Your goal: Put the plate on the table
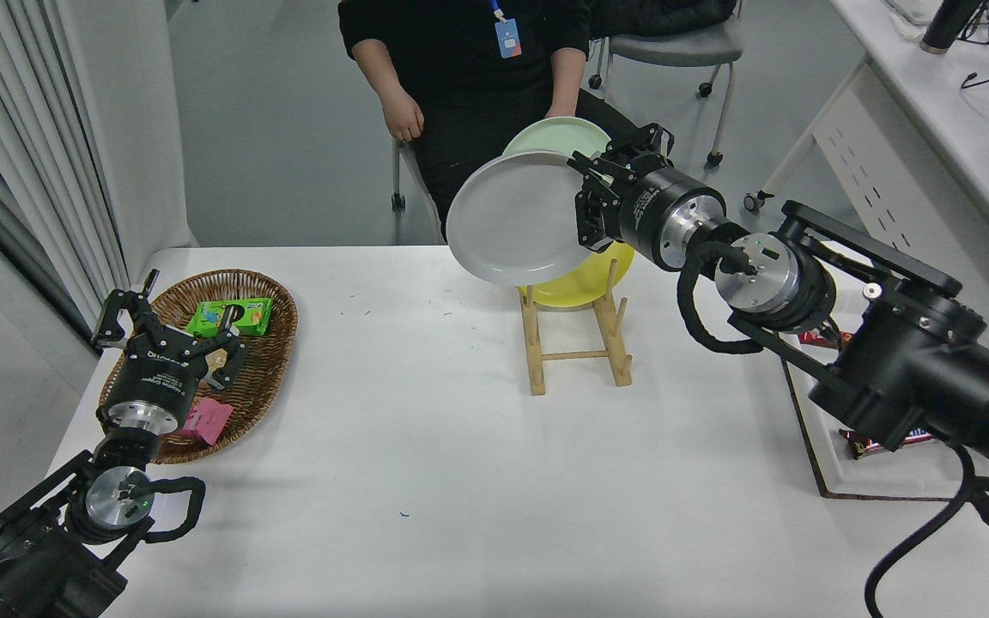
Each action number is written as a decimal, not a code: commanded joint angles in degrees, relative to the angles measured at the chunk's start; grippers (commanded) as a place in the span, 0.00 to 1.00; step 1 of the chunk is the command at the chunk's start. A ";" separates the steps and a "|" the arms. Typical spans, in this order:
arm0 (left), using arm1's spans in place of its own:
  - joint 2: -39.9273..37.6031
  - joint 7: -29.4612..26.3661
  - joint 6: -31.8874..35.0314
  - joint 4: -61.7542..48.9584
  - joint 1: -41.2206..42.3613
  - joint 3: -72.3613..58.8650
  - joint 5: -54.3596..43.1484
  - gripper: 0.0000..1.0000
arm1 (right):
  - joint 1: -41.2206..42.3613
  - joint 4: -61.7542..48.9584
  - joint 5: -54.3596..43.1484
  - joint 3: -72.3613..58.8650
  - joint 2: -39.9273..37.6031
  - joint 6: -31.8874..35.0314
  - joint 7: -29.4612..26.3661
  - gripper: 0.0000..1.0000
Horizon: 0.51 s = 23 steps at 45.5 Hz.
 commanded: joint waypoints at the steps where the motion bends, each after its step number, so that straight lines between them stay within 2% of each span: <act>1: 0.00 -0.03 0.00 0.00 -0.01 0.00 0.01 0.98 | 3.43 -0.10 4.28 -4.42 0.62 -0.19 0.50 0.00; 16: 0.00 -0.03 0.00 0.00 -0.01 0.00 0.01 0.98 | 1.32 0.07 4.01 -4.59 1.50 0.77 0.42 0.00; 23: 0.00 -0.03 0.00 0.00 -0.01 0.00 0.01 0.98 | 1.05 0.16 7.61 -4.59 3.52 0.77 -0.20 0.00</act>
